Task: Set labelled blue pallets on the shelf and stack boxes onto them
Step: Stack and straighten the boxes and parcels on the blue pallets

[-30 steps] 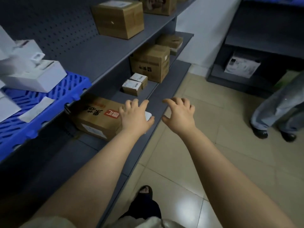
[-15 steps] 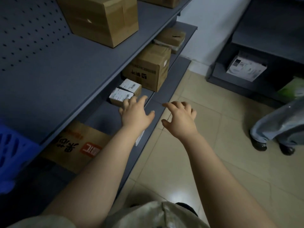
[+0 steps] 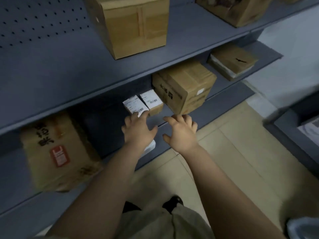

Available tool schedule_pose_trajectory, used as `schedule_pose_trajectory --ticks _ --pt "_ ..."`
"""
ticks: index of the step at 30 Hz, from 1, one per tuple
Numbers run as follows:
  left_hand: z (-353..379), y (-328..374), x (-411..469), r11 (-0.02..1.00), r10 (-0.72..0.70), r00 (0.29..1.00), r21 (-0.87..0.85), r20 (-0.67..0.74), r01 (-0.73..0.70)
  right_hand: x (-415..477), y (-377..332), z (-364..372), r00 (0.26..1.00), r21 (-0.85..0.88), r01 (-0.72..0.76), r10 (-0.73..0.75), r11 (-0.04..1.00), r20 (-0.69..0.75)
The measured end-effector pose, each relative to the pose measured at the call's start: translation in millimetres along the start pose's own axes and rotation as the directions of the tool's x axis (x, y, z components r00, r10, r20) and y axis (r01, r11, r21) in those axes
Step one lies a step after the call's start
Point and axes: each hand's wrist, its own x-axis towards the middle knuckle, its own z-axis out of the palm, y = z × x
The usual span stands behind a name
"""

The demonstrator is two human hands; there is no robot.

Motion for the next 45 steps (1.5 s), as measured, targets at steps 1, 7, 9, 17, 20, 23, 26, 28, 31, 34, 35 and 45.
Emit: schedule_pose_trajectory --ticks 1,7,9,17,20,23,26,28,31,34,35,45 --pt "5.3 4.4 0.5 0.999 -0.043 0.999 -0.01 -0.01 0.043 8.8 7.8 1.3 1.0 0.009 0.022 -0.022 1.0 0.022" --pt "28.0 7.9 15.1 0.977 -0.208 0.978 0.033 -0.022 0.209 59.2 26.5 22.7 0.99 0.081 0.079 -0.088 0.994 0.115" --pt "31.1 -0.1 31.5 0.971 -0.234 0.972 0.043 -0.021 0.235 77.5 26.3 31.3 0.985 0.084 0.089 -0.1 0.993 0.139" --pt "58.4 -23.0 104.1 0.973 -0.183 0.983 0.149 0.034 0.176 147.6 37.1 61.2 0.976 0.008 0.078 -0.078 0.997 0.202" --pt "75.9 -24.9 122.3 0.968 -0.215 0.974 0.144 0.067 0.204 169.1 46.4 75.9 0.962 -0.023 0.135 -0.125 0.991 0.243" --pt "99.8 -25.3 140.4 0.959 -0.259 0.96 0.152 0.11 0.241 197.4 59.3 96.4 0.94 -0.066 0.195 -0.167 0.978 0.299" --pt "119.2 -24.5 157.1 0.941 -0.294 0.944 0.222 0.154 0.256 224.9 67.1 116.7 0.899 -0.053 0.222 -0.183 0.974 0.398" --pt "127.8 -21.5 169.4 0.934 -0.309 0.937 0.239 0.166 0.266 239.2 68.8 125.8 0.876 -0.066 0.251 -0.198 0.966 0.44" --pt "136.4 -20.5 193.4 0.928 -0.337 0.929 0.222 0.155 0.299 258.7 63.8 137.8 0.862 -0.123 0.302 -0.216 0.945 0.458" --pt "146.6 -25.5 212.7 0.926 -0.342 0.916 0.241 0.208 0.291 276.4 62.7 165.5 0.838 -0.136 0.34 -0.234 0.931 0.493" --pt "151.4 -27.4 214.4 0.925 -0.339 0.915 0.256 0.22 0.282 277.5 64.8 172.6 0.829 -0.137 0.374 -0.264 0.917 0.493" --pt "173.1 -40.2 150.8 0.934 -0.29 0.948 0.253 0.133 0.251 237.1 94.5 175.0 0.855 0.037 0.374 -0.36 0.927 0.372"
